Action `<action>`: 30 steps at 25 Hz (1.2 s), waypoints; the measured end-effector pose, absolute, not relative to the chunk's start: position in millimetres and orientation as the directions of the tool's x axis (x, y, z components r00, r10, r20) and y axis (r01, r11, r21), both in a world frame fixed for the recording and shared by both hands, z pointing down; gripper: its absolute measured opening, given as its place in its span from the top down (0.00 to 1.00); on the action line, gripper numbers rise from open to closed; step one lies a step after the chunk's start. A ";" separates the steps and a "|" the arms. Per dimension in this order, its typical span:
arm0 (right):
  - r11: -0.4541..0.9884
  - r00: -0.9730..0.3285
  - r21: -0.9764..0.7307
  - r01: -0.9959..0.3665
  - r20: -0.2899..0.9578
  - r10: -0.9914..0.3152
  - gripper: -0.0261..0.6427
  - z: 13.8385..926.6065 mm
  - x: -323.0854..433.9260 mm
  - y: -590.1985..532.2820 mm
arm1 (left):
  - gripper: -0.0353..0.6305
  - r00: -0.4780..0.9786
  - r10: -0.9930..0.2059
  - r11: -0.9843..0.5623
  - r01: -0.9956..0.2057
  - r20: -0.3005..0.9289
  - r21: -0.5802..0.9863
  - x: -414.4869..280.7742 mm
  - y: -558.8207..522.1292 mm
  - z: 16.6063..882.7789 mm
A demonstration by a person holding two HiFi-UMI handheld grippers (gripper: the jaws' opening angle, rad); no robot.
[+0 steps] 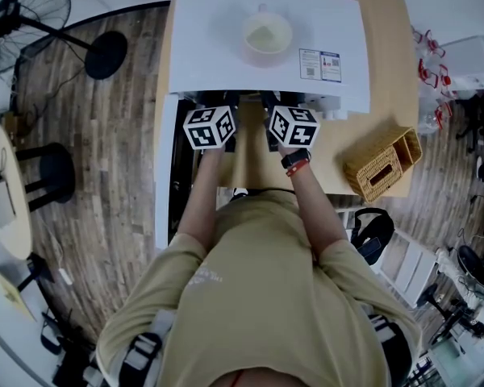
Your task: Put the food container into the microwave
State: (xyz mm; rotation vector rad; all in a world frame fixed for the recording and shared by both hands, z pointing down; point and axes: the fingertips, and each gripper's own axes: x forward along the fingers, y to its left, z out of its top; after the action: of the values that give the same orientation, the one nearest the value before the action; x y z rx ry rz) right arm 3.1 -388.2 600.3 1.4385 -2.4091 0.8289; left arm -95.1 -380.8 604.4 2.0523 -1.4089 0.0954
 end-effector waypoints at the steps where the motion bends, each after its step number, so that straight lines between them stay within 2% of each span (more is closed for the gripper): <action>1: 0.366 -0.501 -0.356 -0.860 0.449 -0.740 0.71 599.2 2.9 -388.3 | 0.82 0.421 -0.816 -0.221 -0.860 0.396 0.460 -95.3 -380.8 603.5; 17: 0.318 -0.467 -0.368 -0.874 0.449 -0.762 0.70 585.3 18.7 -327.3 | 0.82 0.407 -0.826 -0.242 -0.881 0.389 0.408 -91.6 -326.6 582.4; 30: 0.358 -0.463 -0.307 -0.882 0.417 -0.782 0.77 564.8 20.2 -246.2 | 0.82 0.384 -0.850 -0.257 -0.900 0.360 0.352 -89.4 -246.7 567.5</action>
State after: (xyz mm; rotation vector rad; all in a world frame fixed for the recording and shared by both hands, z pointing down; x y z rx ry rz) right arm 20.2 -246.2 564.8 1.5039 -2.4187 0.7377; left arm -89.4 -246.7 567.5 2.1475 -1.5007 0.1314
